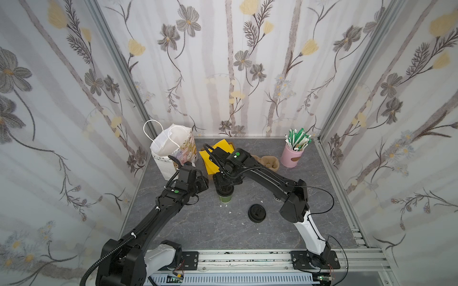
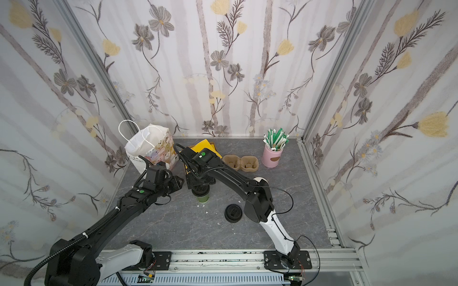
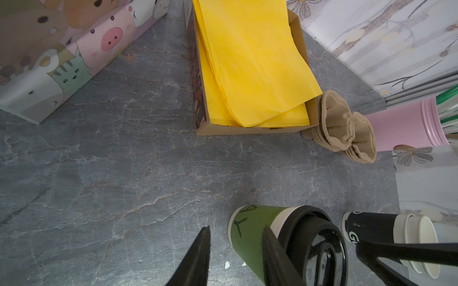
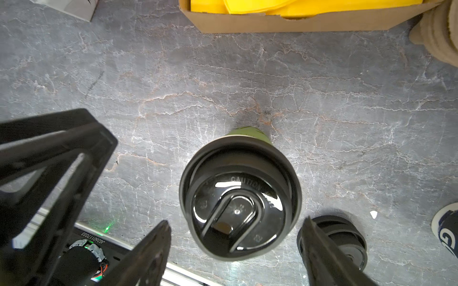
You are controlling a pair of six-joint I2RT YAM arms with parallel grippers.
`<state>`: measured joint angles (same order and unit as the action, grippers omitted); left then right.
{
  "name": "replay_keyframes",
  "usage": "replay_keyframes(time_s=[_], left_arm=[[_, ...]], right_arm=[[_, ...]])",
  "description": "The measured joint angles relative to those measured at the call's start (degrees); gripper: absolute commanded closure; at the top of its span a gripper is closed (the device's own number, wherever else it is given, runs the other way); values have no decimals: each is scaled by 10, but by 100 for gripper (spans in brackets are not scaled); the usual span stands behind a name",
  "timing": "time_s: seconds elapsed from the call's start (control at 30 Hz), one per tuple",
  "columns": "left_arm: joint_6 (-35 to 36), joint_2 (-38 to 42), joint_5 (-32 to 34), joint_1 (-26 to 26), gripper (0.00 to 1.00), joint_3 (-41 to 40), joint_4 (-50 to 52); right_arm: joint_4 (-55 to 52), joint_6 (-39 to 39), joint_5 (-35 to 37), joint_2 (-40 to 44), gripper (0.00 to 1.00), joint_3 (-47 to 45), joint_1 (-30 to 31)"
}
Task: Pack a coffee takeout order
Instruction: Place the lid on the coffee cup.
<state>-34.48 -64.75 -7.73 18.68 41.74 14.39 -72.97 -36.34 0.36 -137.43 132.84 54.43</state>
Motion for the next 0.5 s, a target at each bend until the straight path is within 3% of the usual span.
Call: replay_keyframes(time_s=[0.2,0.5], left_arm=[[0,7,-14,0,63,-5,0],[-2,10,-54,0,62,-15,1]], right_arm=[[9,-7,0,26,22,0,-6],[22,-7,3,50,48,-2,-29]])
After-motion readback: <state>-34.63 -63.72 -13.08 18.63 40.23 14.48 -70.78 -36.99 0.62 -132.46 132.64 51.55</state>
